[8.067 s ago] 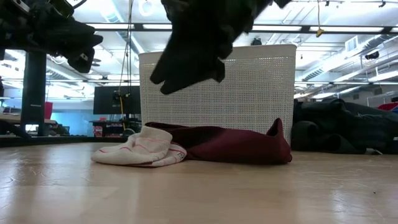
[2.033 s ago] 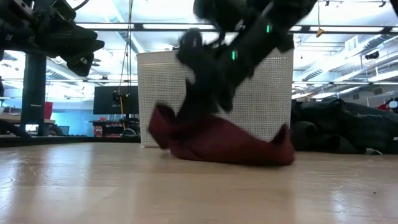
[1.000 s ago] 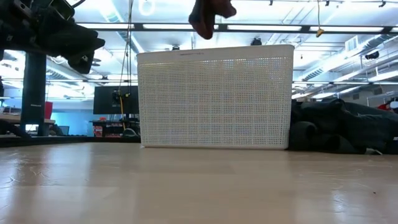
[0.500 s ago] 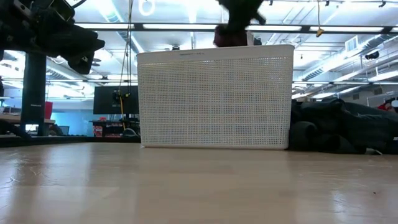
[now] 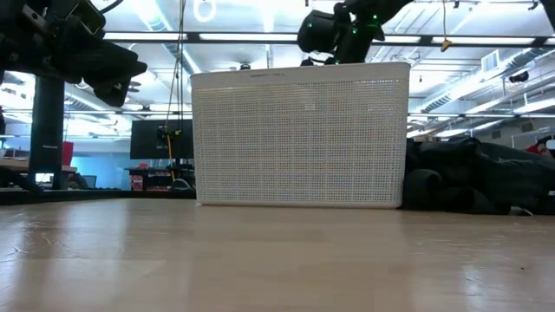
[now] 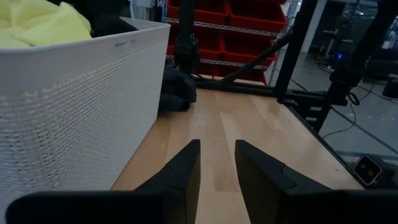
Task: Sort clothes
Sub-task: Put the dark red top into the laundry organizer, then adjust the laundry organizer
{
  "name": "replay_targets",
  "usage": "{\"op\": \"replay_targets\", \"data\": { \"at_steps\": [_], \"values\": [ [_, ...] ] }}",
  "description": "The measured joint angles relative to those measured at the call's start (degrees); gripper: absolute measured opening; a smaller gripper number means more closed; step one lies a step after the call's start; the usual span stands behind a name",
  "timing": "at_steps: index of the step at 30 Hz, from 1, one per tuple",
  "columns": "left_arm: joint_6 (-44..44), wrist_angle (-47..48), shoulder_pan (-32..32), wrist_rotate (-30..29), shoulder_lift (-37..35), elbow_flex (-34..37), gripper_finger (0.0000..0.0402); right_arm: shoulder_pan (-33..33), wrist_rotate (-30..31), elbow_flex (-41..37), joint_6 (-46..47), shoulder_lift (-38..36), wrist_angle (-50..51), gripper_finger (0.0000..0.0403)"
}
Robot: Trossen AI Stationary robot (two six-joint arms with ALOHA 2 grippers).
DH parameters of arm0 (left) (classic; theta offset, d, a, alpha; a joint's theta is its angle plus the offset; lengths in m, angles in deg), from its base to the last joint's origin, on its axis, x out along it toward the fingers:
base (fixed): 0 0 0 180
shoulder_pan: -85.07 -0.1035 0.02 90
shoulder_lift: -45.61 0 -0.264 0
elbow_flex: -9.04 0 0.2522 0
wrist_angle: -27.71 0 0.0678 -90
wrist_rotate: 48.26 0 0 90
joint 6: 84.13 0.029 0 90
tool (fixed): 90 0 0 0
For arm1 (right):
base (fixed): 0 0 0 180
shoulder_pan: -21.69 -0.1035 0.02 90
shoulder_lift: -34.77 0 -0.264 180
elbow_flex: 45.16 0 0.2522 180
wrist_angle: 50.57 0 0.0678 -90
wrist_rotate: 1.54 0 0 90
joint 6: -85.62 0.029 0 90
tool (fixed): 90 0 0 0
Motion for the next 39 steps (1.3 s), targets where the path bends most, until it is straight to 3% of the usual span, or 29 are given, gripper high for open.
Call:
{"op": "replay_targets", "data": {
  "at_steps": [9,24,29,33,36,39],
  "values": [
    [0.0,0.2,0.0,-0.1,0.0,0.0,0.0106,0.3,0.9,4.0,1.6,-1.6,-0.3,0.0068],
    [-0.1,0.0,0.0,-0.1,0.0,0.0,0.0106,0.1,1.5,8.1,6.3,-13.5,3.5,0.0163],
    [-0.3,0.0,0.0,-0.1,0.0,0.0,0.0106,-0.7,1.9,8.1,13.1,-20.5,11.3,0.0158],
    [-0.4,0.0,0.0,-0.1,0.0,0.0,0.0106,-2.5,7.4,8.2,18.0,-26.1,18.9,0.0141],
    [-0.4,0.0,0.0,-0.1,0.0,0.0,0.0106,-4.0,12.0,8.2,22.0,-29.3,27.2,0.0117],
    [-0.4,0.0,0.0,-0.1,0.0,0.0,0.0106,-4.7,12.6,8.2,26.6,-31.3,35.2,0.0074]
  ]
}}
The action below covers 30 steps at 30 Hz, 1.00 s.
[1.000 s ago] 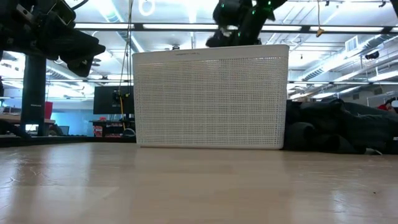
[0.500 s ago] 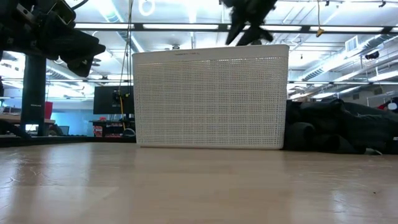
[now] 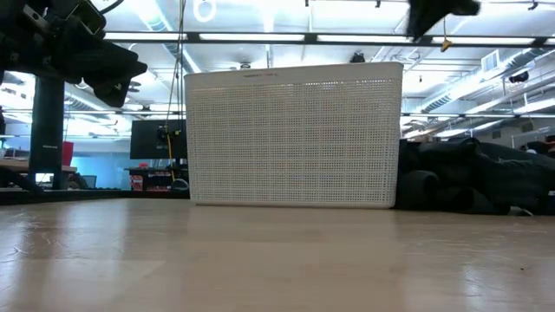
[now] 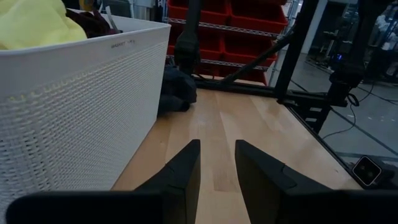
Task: Sort clothes
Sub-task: Adjust the laundry organizer
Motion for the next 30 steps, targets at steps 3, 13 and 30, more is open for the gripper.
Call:
{"op": "replay_targets", "data": {
  "at_steps": [3,13,30],
  "values": [
    [0.0,0.0,0.0,-0.1,0.0,0.0,0.0106,-0.1,0.0,0.0,2.8,-0.4,5.0,0.0018],
    [0.4,0.0,0.0,-6.1,0.0,0.0,0.0106,4.4,0.0,0.0,-3.3,7.2,6.0,0.0004],
    [-1.5,0.0,0.0,-5.0,0.0,0.0,0.0106,16.7,-9.1,-0.1,-21.2,20.7,-9.8,0.0001]
  ]
}}
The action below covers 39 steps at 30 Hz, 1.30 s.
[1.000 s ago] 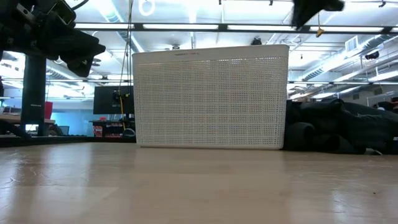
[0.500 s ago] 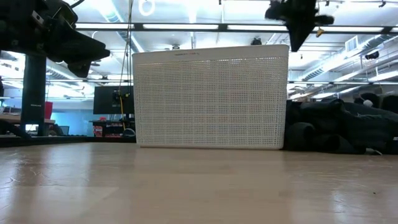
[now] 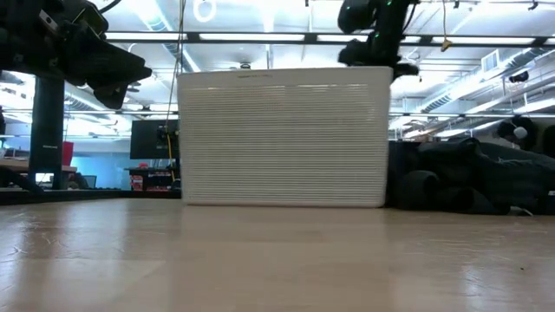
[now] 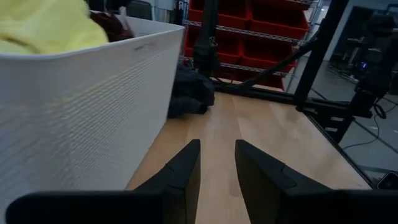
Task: Sort clothes
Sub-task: Adjust the laundry organizer, then put the dark green sports shorts into the laundry organizer
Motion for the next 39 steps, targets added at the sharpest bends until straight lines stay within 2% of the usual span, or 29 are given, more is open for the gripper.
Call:
{"op": "replay_targets", "data": {
  "at_steps": [6,13,20,23,26,31,35,39],
  "values": [
    [0.0,0.0,0.0,0.1,0.0,0.0,0.0106,1.3,-6.8,0.0,-2.1,3.1,-8.1,0.0001],
    [-0.1,-1.4,0.0,0.7,0.0,0.0,0.0106,1.3,-4.6,0.0,-3.7,2.1,-5.7,0.0000],
    [0.0,-1.4,0.0,0.7,0.0,0.0,0.0106,0.7,-3.9,0.0,-2.5,-7.8,-1.6,0.0000],
    [0.2,-1.3,0.0,0.7,0.0,0.0,0.0106,-1.4,-3.0,0.0,-0.3,-13.2,1.6,0.0000],
    [0.2,-1.2,0.0,0.7,0.0,0.0,0.0106,-5.5,0.6,-1.1,3.0,-18.3,3.7,0.0001],
    [0.3,-1.2,0.0,0.7,0.0,0.0,0.0106,-15.0,6.2,-10.6,14.4,-27.8,3.9,0.0002],
    [0.3,-0.8,0.0,0.7,0.0,0.0,0.0106,-22.9,6.6,-22.7,25.8,-33.9,0.3,0.0007],
    [0.3,-0.8,0.0,0.7,0.0,0.0,0.0106,-28.7,7.6,-33.4,31.7,-38.1,-7.3,0.0020]
  ]
}}
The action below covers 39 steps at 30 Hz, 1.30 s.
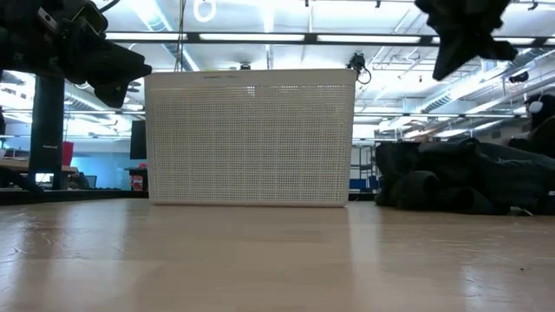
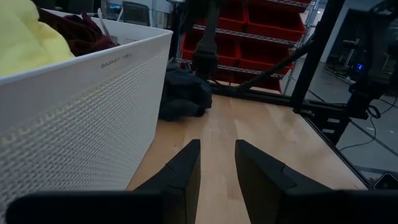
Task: Sort clothes
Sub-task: Put the dark green sports shorts into the laundry organizer
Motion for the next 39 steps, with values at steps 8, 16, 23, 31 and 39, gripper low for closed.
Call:
{"op": "replay_targets", "data": {
  "at_steps": [8,16,23,31,39],
  "values": [
    [0.0,-0.1,0.0,0.0,0.0,0.0,0.0106,-0.8,2.0,-10.6,0.8,-1.6,-6.6,0.0082],
    [-0.1,-0.9,0.0,0.0,0.0,0.0,0.0106,4.8,2.0,-12.3,-7.7,-0.2,-8.5,0.0173],
    [-0.2,-0.9,0.0,0.0,0.0,0.0,0.0106,13.4,0.2,-12.3,-20.2,2.0,-9.1,0.0230],
    [-0.4,-0.9,0.0,0.0,0.0,0.0,0.0106,22.5,-1.6,-12.3,-37.8,6.3,-9.8,0.0237],
    [-0.4,-0.9,0.0,0.0,0.0,0.0,0.0106,29.9,-4.3,-12.3,-48.1,15.6,-9.9,0.0229]
  ]
}}
